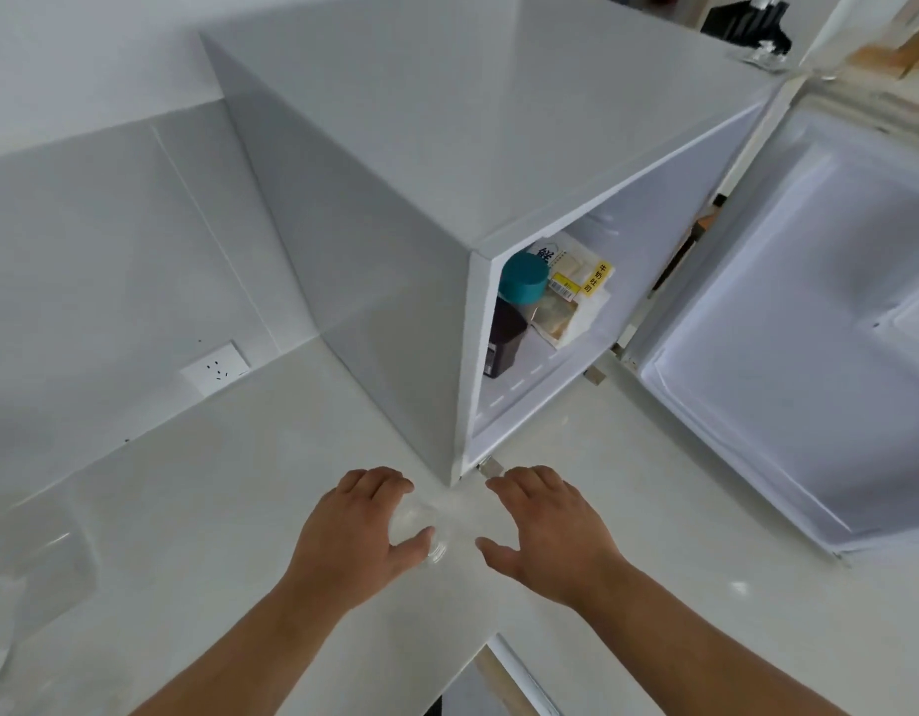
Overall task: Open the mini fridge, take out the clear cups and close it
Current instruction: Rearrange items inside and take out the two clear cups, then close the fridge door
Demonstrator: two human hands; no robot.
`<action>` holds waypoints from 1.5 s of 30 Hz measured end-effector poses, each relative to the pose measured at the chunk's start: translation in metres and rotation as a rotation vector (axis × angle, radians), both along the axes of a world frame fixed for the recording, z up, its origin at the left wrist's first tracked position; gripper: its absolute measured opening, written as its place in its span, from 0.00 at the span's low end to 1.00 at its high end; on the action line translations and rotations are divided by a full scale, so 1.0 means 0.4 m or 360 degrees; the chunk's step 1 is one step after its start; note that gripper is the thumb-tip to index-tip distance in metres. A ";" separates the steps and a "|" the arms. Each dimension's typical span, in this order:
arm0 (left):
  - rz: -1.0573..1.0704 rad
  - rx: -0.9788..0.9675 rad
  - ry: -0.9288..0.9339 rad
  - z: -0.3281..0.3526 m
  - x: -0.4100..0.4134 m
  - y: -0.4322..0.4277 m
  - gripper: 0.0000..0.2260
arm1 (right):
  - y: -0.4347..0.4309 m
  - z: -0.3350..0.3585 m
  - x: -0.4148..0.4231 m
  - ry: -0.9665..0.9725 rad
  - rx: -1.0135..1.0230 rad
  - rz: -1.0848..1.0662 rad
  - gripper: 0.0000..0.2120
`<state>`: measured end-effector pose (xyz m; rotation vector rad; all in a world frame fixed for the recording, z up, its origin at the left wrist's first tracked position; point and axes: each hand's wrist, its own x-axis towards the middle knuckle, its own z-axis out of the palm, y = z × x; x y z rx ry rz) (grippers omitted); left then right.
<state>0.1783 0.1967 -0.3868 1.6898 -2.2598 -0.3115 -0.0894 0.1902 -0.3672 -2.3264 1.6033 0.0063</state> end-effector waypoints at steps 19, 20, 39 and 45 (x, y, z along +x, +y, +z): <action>-0.0266 -0.0179 0.0032 0.284 -0.378 -0.112 0.34 | -0.017 0.344 -0.316 0.0044 -0.0360 -0.0337 0.37; -0.0266 -0.0158 0.0028 0.301 -0.399 -0.124 0.35 | -0.020 0.365 -0.329 0.0045 -0.0393 -0.0347 0.37; -0.0464 -0.0628 -0.0015 0.748 -0.629 -0.289 0.38 | -0.067 0.765 -0.562 0.0155 -0.0942 -0.0574 0.37; -0.0457 -0.0722 -0.0188 0.843 -0.657 -0.361 0.38 | -0.095 0.858 -0.639 0.0218 -0.1069 -0.0635 0.36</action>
